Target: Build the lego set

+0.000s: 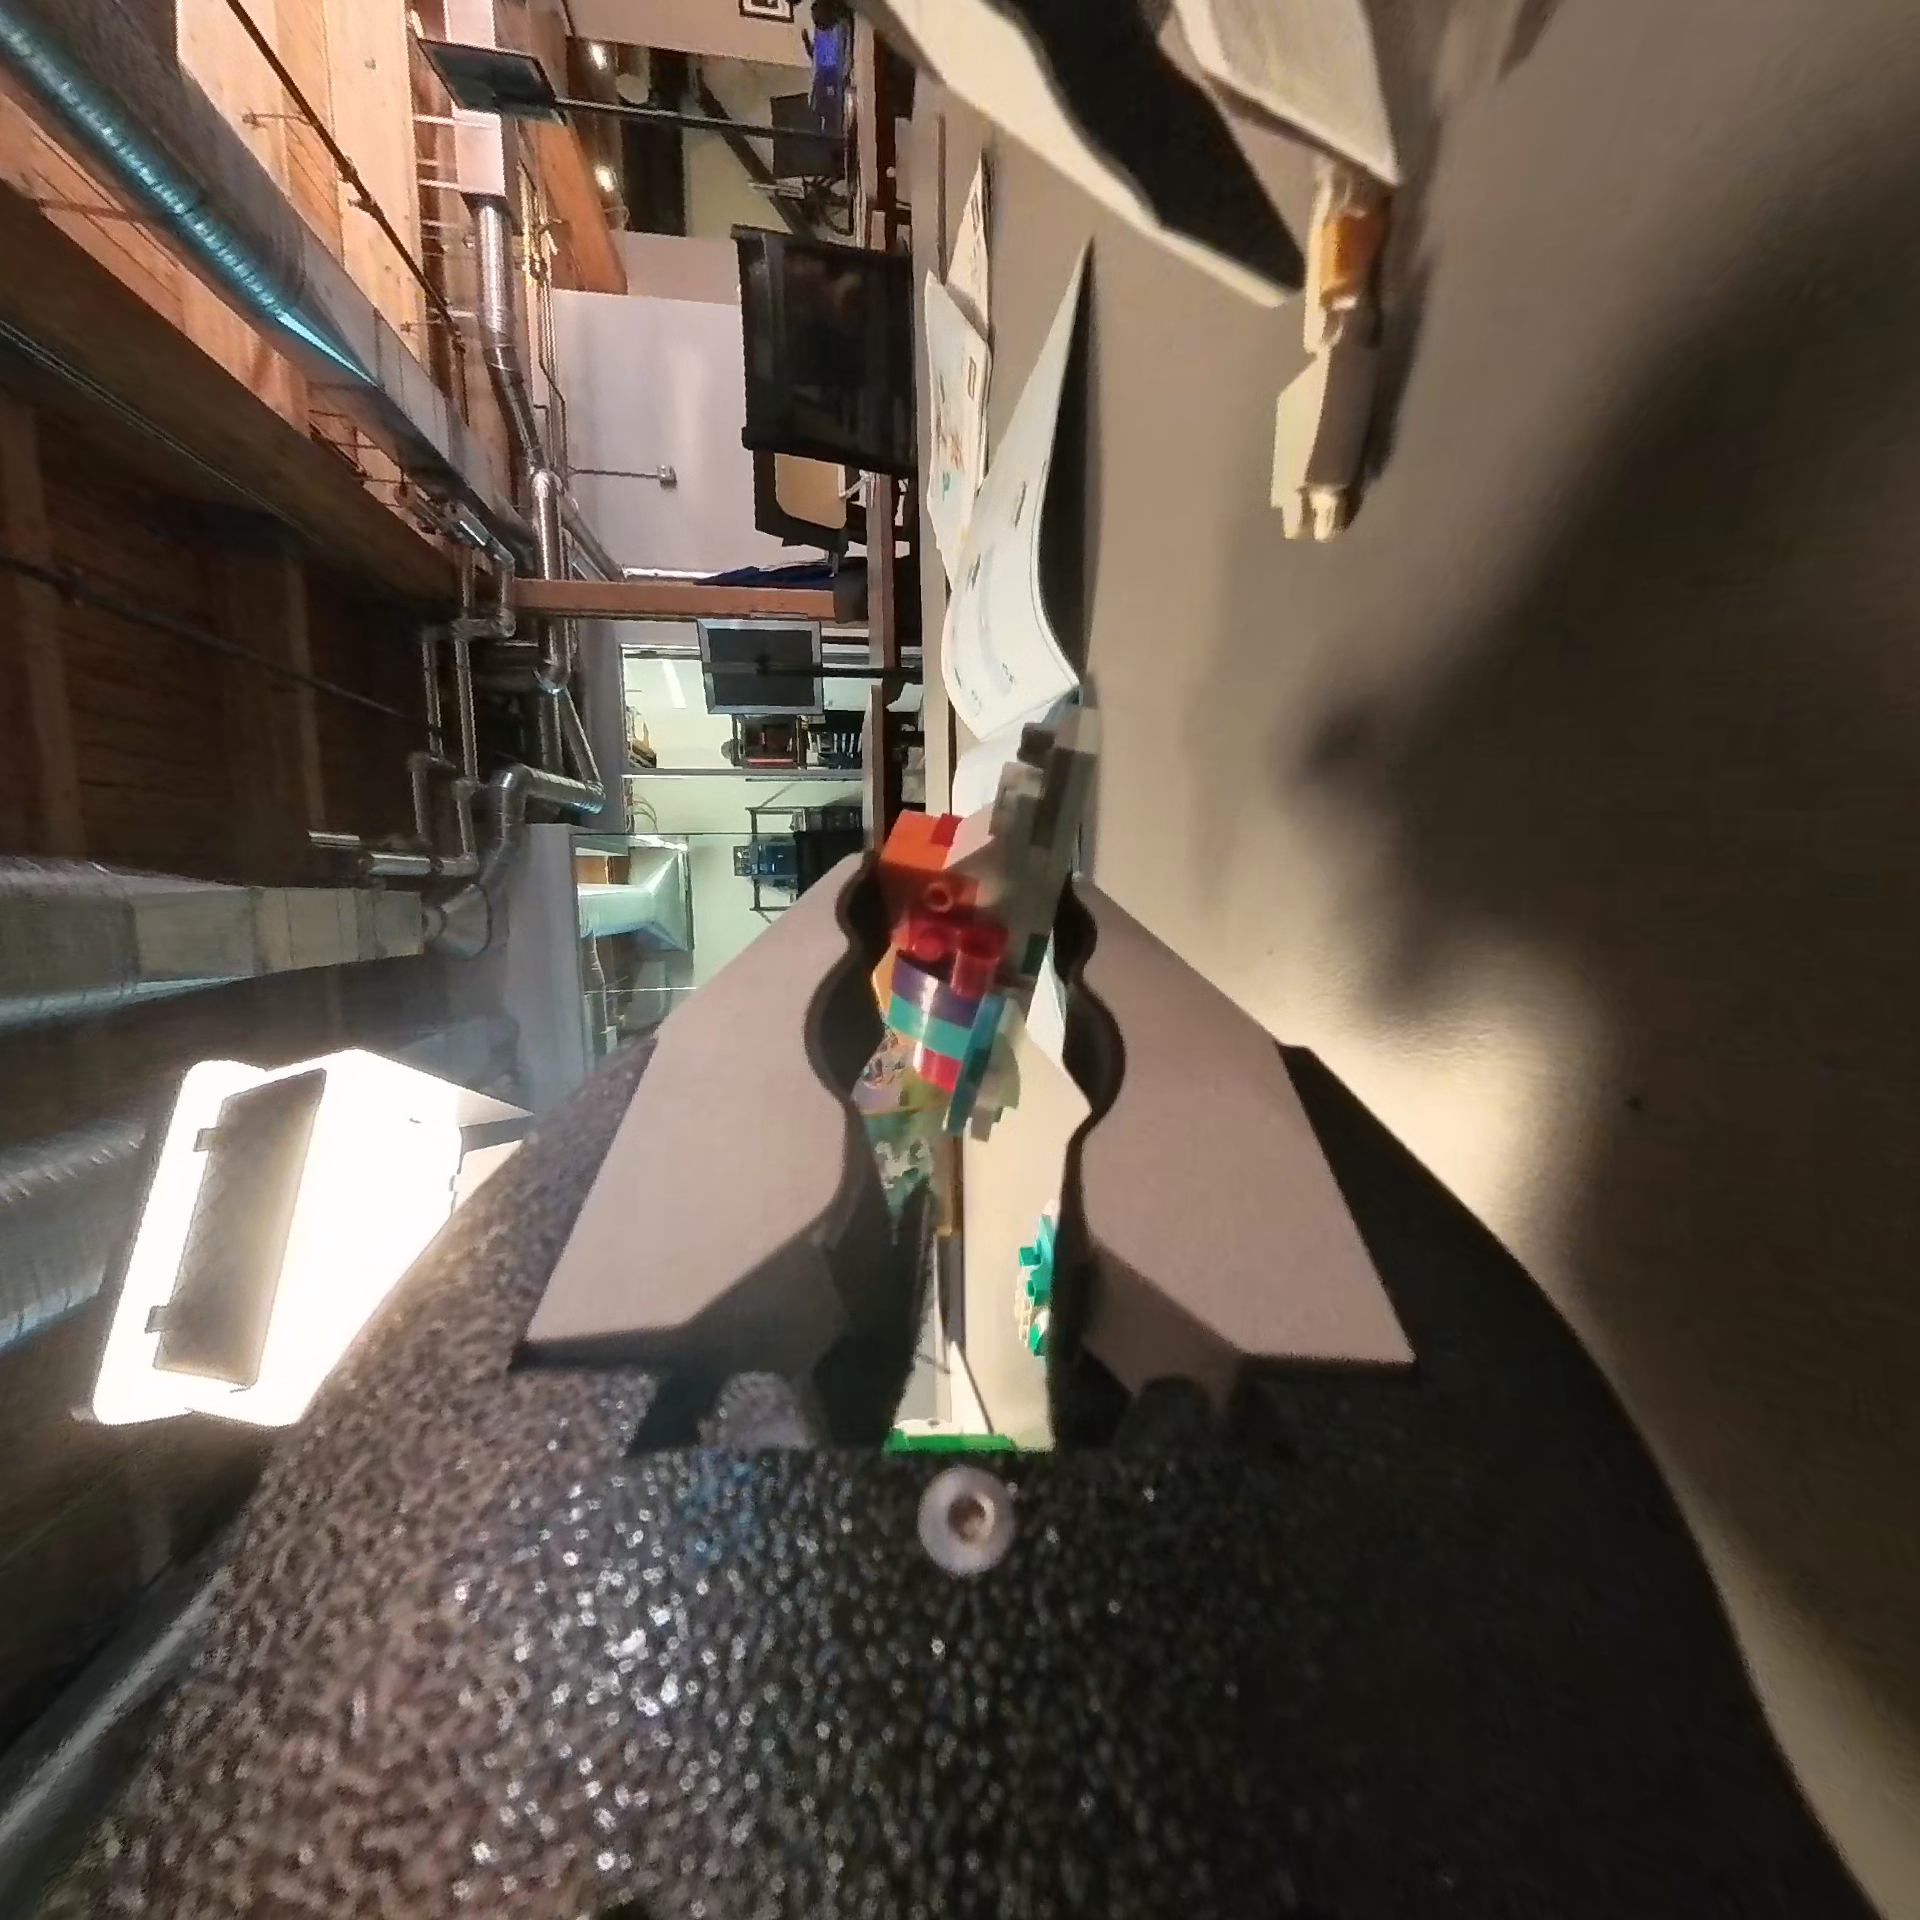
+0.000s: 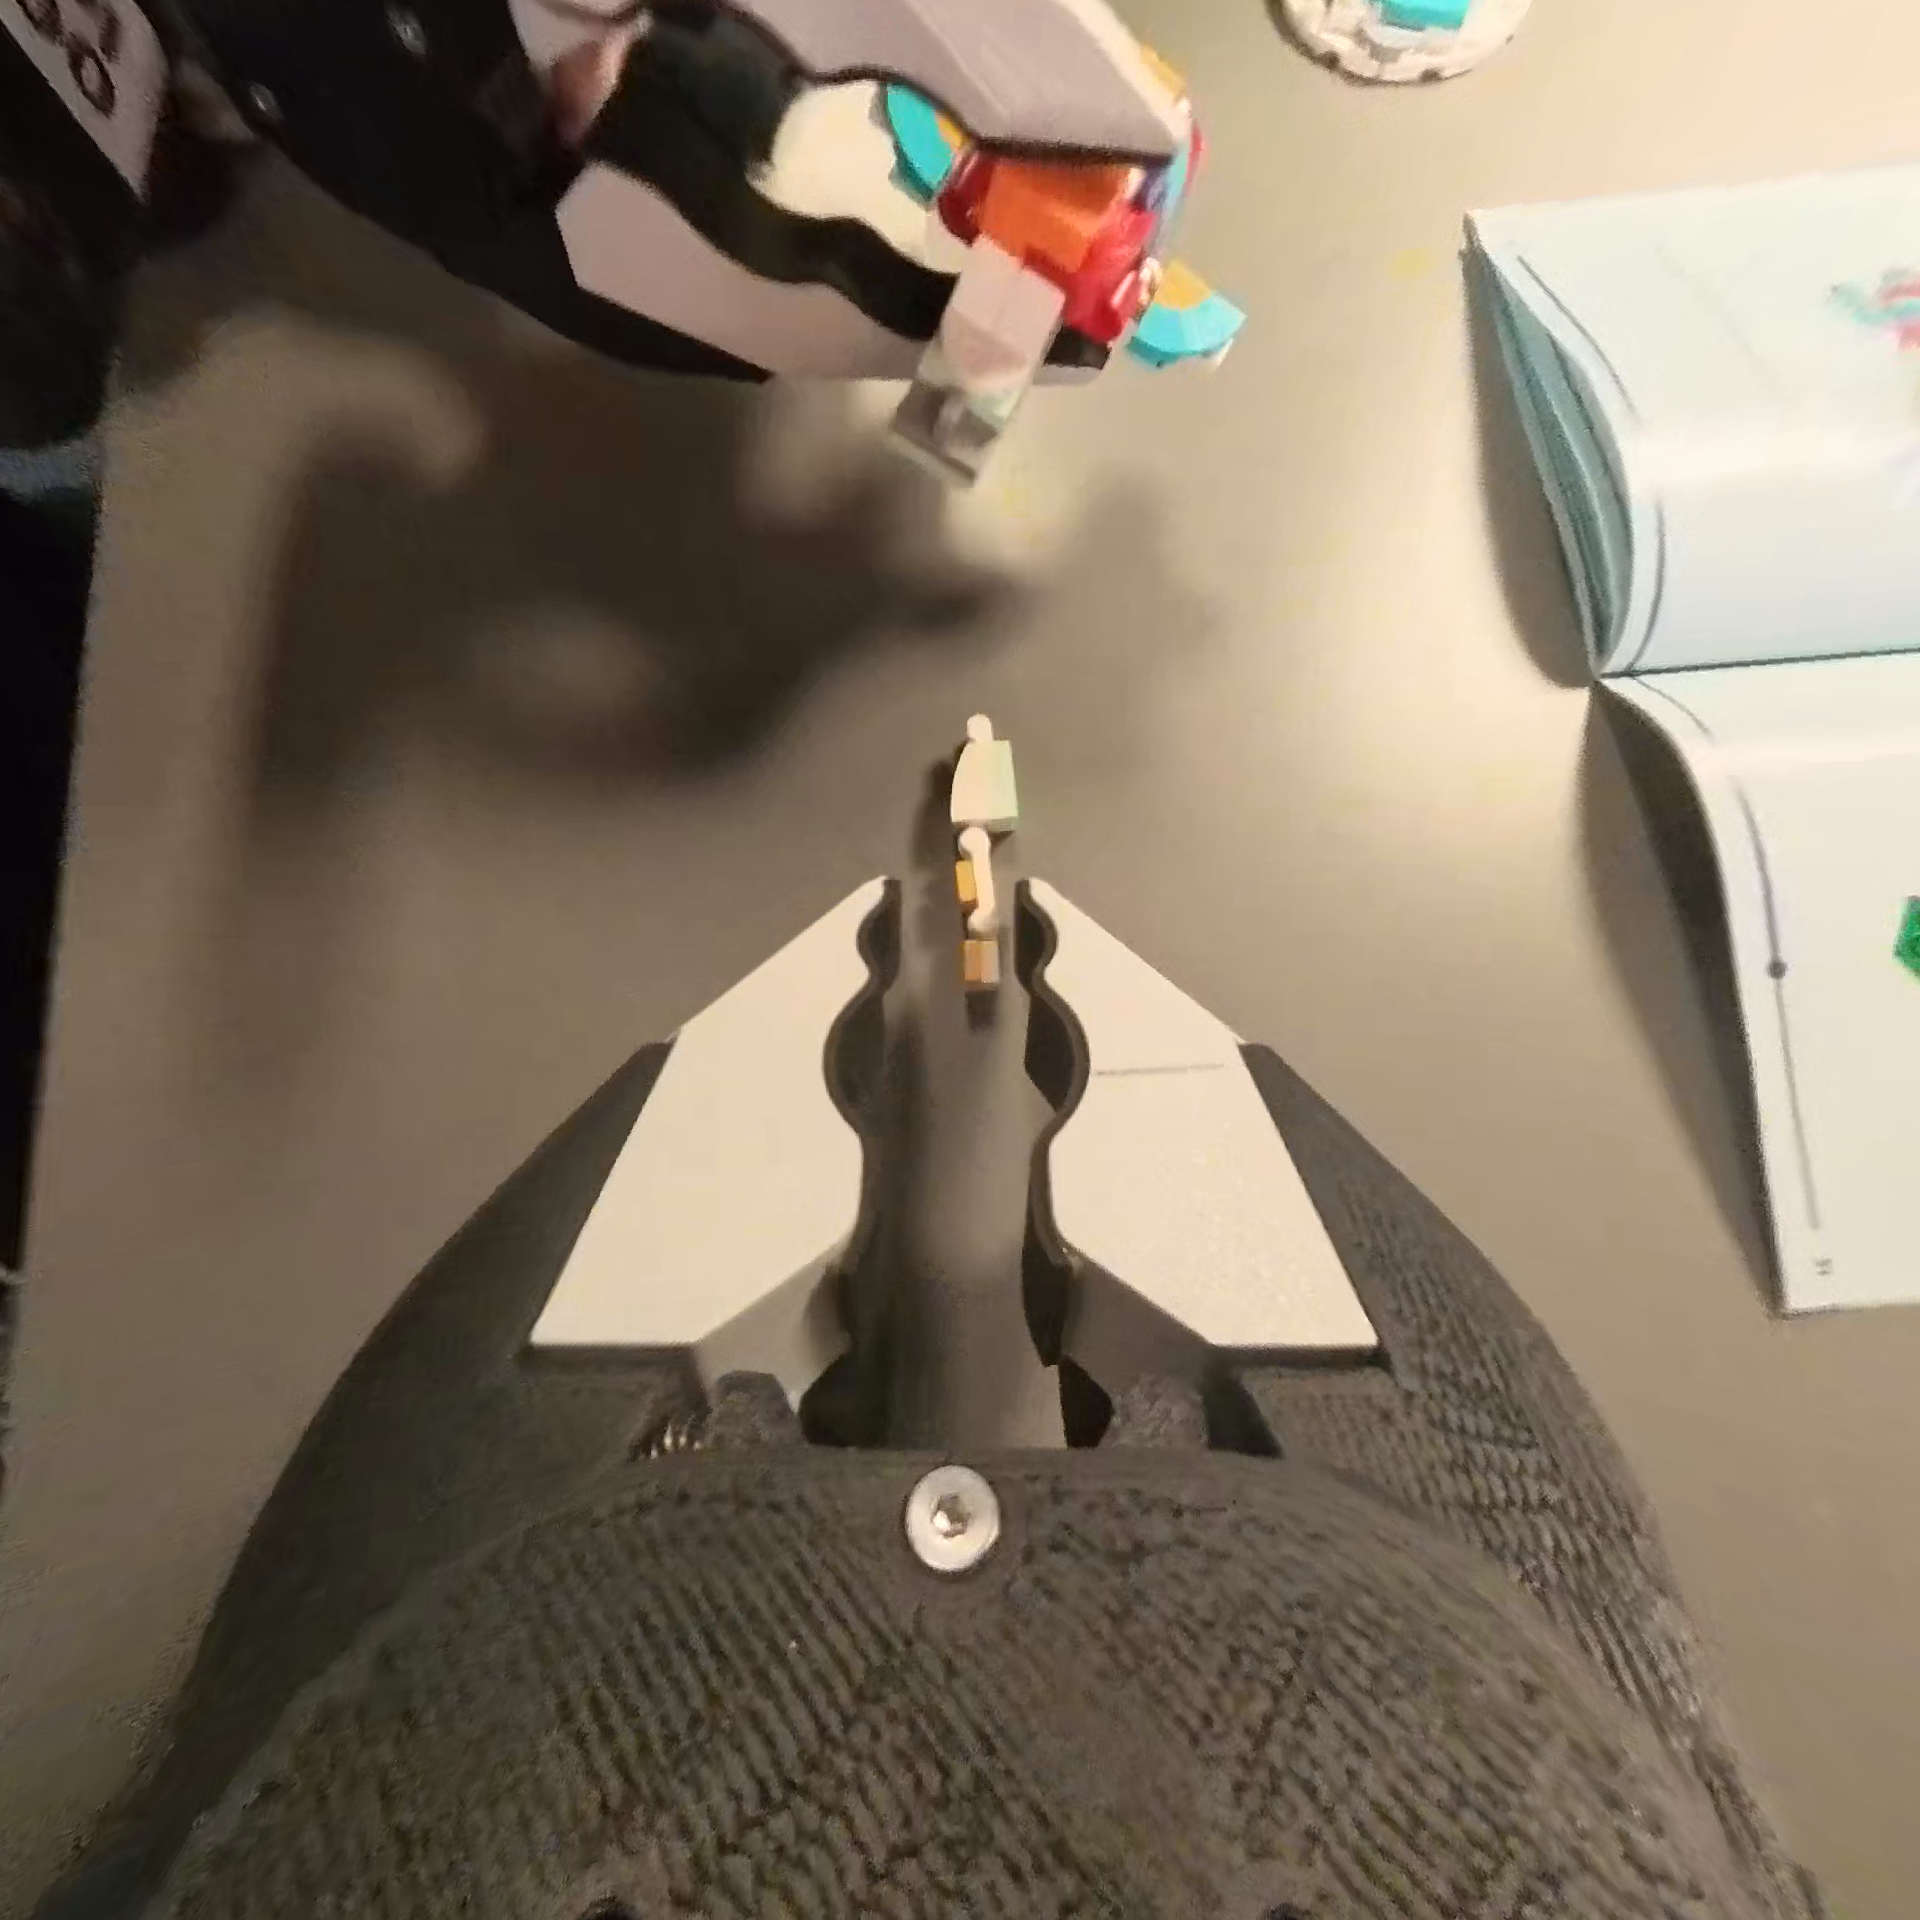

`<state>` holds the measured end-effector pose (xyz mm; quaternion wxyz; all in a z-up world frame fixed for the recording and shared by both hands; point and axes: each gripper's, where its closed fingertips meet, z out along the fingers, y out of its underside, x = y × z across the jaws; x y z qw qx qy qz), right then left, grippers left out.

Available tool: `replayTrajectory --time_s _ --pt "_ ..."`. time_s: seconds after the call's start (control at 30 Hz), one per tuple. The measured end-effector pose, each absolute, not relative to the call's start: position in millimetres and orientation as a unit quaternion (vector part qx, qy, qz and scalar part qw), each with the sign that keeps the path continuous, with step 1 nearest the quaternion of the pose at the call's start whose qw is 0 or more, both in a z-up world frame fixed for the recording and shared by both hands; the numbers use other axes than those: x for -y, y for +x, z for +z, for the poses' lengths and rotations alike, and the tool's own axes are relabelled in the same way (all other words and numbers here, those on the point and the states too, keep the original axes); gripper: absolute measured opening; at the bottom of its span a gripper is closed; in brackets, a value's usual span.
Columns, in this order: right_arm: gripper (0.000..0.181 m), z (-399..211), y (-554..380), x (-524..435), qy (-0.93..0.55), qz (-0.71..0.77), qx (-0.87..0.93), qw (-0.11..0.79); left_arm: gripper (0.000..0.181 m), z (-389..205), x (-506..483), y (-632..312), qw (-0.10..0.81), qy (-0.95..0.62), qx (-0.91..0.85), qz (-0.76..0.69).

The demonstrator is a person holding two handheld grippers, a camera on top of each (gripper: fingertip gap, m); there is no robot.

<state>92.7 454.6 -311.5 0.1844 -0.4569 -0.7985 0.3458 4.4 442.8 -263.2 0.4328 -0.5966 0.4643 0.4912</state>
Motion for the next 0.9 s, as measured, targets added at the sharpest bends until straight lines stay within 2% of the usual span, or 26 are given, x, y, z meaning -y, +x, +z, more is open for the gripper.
replayTrajectory --time_s 0.03,0.17,0.33,0.43,0.67,0.8,0.9 --pt "0.015 -314.0 93.6 -454.8 -0.444 0.322 0.812 0.197 0.029 -263.2 -442.9 5.0 0.434 -0.598 -0.464 0.489" --pt "0.008 -312.6 91.6 -452.5 -0.322 0.201 0.873 0.306 0.029 -264.0 -442.7 7.2 0.439 -0.601 -0.463 0.481" --pt "0.005 -302.7 86.3 -445.5 -0.028 -0.058 0.883 0.466 0.029 -264.2 -442.6 7.0 0.441 -0.603 -0.462 0.478" --pt "0.005 -309.1 88.3 -434.4 0.073 -0.117 0.869 0.475 0.029 -264.8 -442.7 6.9 0.442 -0.604 -0.462 0.476" --pt "0.008 -312.2 97.0 -430.4 0.155 -0.146 0.871 0.443 0.029 -266.8 -442.7 6.5 0.44 -0.605 -0.465 0.474" --pt "0.009 -311.9 99.7 -428.4 0.151 -0.135 0.884 0.422 0.029 -266.9 -442.6 6.3 0.44 -0.606 -0.465 0.472" --pt "0.017 -309.0 102.8 -427.9 0.118 -0.105 0.901 0.404 0.029 -266.5 -442.2 7.1 0.441 -0.605 -0.465 0.472"
